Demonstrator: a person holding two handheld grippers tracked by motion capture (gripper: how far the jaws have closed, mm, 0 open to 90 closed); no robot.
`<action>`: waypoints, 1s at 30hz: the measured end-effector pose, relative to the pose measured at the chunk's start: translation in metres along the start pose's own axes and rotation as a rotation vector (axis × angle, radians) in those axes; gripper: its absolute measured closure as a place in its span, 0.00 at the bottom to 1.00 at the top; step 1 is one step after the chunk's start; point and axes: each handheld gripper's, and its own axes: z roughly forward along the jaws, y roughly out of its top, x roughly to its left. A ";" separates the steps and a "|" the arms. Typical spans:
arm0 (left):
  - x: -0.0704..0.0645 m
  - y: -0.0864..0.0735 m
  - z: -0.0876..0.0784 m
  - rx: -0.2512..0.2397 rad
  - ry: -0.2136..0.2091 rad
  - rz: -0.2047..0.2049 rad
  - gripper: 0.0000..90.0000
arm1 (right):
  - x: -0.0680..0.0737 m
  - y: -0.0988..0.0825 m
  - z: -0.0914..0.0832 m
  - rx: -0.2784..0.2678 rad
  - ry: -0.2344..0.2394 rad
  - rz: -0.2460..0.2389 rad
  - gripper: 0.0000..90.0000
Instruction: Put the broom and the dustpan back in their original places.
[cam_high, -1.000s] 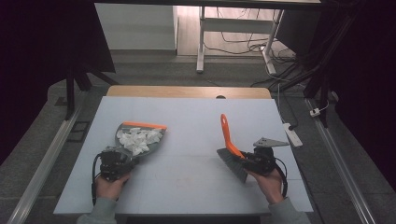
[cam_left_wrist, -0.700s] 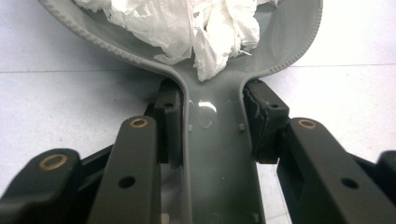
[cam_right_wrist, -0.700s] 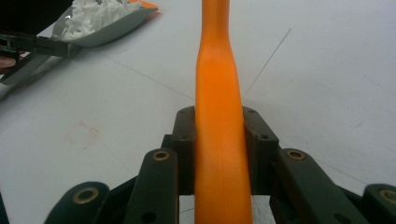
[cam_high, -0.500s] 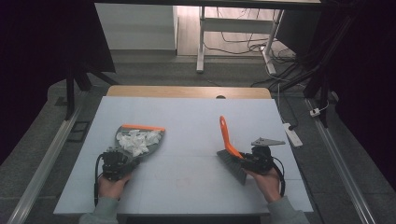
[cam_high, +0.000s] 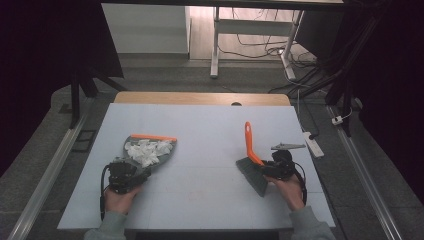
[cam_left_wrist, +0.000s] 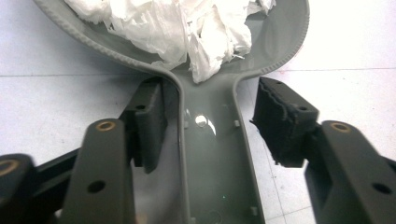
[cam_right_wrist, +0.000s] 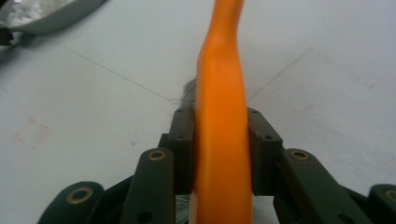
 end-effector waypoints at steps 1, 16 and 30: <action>0.000 0.000 0.000 0.007 -0.007 0.002 0.45 | -0.003 0.000 0.001 0.006 -0.002 -0.003 0.72; 0.001 -0.001 -0.013 -0.014 -0.045 0.049 0.33 | -0.017 -0.001 0.009 0.070 -0.074 -0.028 0.57; 0.002 -0.001 -0.019 -0.032 -0.041 0.088 0.32 | -0.012 -0.001 0.005 0.040 -0.164 -0.093 0.58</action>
